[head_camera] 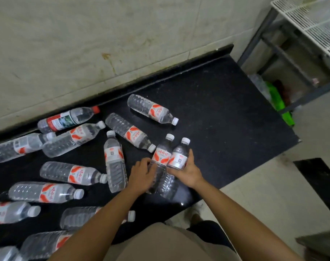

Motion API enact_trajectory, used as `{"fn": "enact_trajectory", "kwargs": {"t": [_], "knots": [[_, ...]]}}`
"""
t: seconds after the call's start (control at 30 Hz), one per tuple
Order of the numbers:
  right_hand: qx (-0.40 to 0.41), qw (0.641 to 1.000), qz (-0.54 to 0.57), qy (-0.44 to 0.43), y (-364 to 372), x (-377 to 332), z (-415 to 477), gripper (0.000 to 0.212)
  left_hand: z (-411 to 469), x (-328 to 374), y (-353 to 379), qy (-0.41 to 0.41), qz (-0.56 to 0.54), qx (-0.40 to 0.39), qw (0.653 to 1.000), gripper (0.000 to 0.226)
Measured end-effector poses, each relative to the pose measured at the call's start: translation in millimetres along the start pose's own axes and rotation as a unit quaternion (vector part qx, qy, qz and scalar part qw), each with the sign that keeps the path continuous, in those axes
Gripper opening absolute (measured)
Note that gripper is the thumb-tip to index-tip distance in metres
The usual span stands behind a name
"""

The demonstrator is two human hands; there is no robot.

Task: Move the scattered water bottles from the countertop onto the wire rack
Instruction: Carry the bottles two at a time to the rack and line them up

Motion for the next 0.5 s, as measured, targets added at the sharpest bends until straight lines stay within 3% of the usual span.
{"fn": "enact_trajectory", "kwargs": {"t": [0.13, 0.27, 0.33, 0.43, 0.5], "knots": [[-0.013, 0.998, -0.047, -0.026, -7, -3, -3, 0.14, -4, -9, 9, -0.056, -0.082, -0.028, 0.995, 0.028], [0.033, 0.98, -0.193, -0.049, -21, -1, -3, 0.128, -5, -12, 15, -0.075, -0.115, -0.009, 0.991, 0.026], [0.055, 0.973, -0.218, -0.052, -27, 6, -2, 0.126, -3, -15, 18, -0.089, -0.13, 0.003, 0.987, 0.036], [0.118, 0.956, -0.256, -0.075, -36, 22, -4, 0.115, 3, -13, 24, -0.099, -0.127, 0.026, 0.987, 0.067], [0.165, 0.938, -0.285, -0.106, -44, 30, -5, 0.108, 4, -1, 29, -0.096, -0.106, 0.023, 0.989, 0.073]]}}
Point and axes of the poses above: each hand's wrist, its own z-axis towards the middle knuckle, its own y-axis out of the palm, x = y × z, the point moved 7 cm from there along z, towards the middle knuckle, and after that the axes turned 5 degrees about y, right-handed, at the moved point
